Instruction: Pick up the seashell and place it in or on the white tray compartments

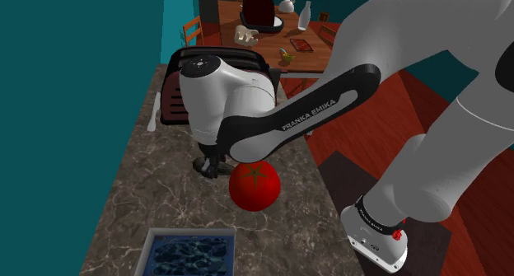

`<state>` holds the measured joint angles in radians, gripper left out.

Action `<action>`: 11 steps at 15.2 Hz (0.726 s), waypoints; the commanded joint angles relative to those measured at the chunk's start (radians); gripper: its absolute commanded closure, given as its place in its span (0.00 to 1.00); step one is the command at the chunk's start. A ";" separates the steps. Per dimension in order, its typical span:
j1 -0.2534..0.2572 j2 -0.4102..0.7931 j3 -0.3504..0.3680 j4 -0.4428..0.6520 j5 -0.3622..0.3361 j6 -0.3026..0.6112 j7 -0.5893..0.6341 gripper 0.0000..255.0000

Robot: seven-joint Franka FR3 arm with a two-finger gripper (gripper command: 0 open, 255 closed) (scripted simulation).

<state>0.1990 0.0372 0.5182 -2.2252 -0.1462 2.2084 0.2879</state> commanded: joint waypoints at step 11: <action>-0.002 -0.055 0.000 0.043 0.040 -0.088 -0.035 1.00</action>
<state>0.1971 -0.0100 0.5181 -2.1899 -0.1116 2.1352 0.2575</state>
